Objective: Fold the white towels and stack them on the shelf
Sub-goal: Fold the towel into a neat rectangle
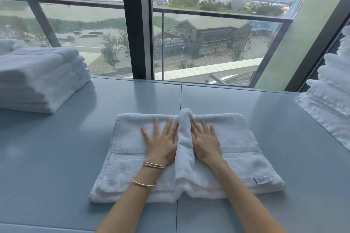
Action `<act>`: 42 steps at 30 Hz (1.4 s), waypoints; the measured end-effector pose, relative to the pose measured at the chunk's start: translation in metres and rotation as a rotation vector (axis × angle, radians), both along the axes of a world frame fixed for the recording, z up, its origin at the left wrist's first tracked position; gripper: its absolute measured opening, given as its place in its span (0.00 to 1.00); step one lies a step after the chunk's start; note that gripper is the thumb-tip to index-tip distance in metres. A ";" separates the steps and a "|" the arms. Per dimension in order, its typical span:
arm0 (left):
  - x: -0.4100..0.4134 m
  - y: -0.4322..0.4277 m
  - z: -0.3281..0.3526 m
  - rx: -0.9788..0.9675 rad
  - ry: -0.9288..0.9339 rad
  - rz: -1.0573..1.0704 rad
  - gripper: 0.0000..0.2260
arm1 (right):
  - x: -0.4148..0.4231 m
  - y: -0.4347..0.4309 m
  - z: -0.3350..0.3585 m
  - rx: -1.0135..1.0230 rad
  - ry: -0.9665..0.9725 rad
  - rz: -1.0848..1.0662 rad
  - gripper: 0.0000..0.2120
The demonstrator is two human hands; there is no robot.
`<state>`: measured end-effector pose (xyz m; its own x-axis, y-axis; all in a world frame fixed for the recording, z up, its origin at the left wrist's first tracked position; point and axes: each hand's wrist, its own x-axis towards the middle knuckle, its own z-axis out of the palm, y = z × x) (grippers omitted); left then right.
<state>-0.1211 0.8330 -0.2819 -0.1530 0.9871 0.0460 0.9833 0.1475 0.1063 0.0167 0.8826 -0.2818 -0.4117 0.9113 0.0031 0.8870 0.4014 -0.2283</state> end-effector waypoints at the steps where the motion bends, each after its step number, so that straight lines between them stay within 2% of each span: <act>1: -0.001 -0.002 0.000 0.002 -0.013 0.002 0.23 | 0.001 0.000 0.000 -0.004 0.001 -0.006 0.24; 5: -0.002 -0.007 -0.002 0.015 -0.031 -0.001 0.24 | 0.002 -0.001 -0.001 0.010 -0.007 -0.004 0.24; 8: -0.002 -0.010 -0.002 0.111 -0.089 -0.092 0.26 | 0.002 -0.002 0.002 -0.006 0.057 0.028 0.24; 11: -0.006 -0.008 0.001 0.346 -0.032 -0.324 0.33 | 0.006 -0.001 0.005 0.004 0.184 0.094 0.23; 14: -0.015 0.006 0.012 0.434 0.012 -0.480 0.32 | 0.010 -0.002 0.013 -0.045 0.412 0.118 0.20; 17: -0.021 0.017 0.021 0.432 0.038 -0.557 0.33 | 0.014 -0.025 0.027 -0.072 0.632 -0.023 0.11; 19: -0.023 0.023 0.023 0.444 0.080 -0.605 0.28 | 0.015 -0.056 0.036 -0.074 0.685 -0.154 0.12; 20: -0.023 0.026 0.024 0.452 0.113 -0.634 0.24 | 0.014 -0.073 0.040 -0.096 0.655 -0.180 0.16; 21: -0.022 0.029 0.028 0.454 0.155 -0.662 0.19 | 0.010 -0.090 0.045 -0.126 0.557 -0.185 0.26; 23: -0.019 0.034 0.035 0.462 0.235 -0.698 0.11 | -0.001 -0.112 0.046 -0.152 0.234 -0.190 0.43; 24: -0.017 0.035 0.037 0.458 0.272 -0.709 0.08 | -0.005 -0.116 0.043 -0.124 0.116 -0.202 0.47; 27: -0.018 0.037 0.040 0.461 0.350 -0.710 0.06 | -0.001 -0.108 0.039 -0.073 0.045 -0.176 0.45; 31: -0.034 0.031 0.036 0.529 0.387 -0.723 0.09 | 0.041 -0.076 0.043 -0.199 0.156 0.028 0.32; 34: -0.041 0.010 0.027 0.552 0.309 -0.754 0.10 | 0.073 -0.048 0.052 -0.137 0.055 0.040 0.24; 37: -0.036 -0.013 0.017 0.543 0.228 -0.649 0.16 | 0.084 -0.033 0.059 -0.051 -0.108 -0.008 0.20; 39: -0.033 -0.019 0.013 0.550 0.229 -0.618 0.19 | 0.081 -0.028 0.062 -0.045 -0.166 0.028 0.21; 42: -0.036 -0.018 0.016 0.499 0.209 -0.587 0.24 | 0.077 -0.025 0.068 -0.135 -0.210 0.101 0.35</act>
<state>-0.1568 0.8145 -0.2657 0.4457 0.7591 0.4744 0.8926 -0.4169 -0.1716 0.0934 0.8579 -0.2135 -0.4798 0.8518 -0.2103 0.8773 0.4692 -0.1011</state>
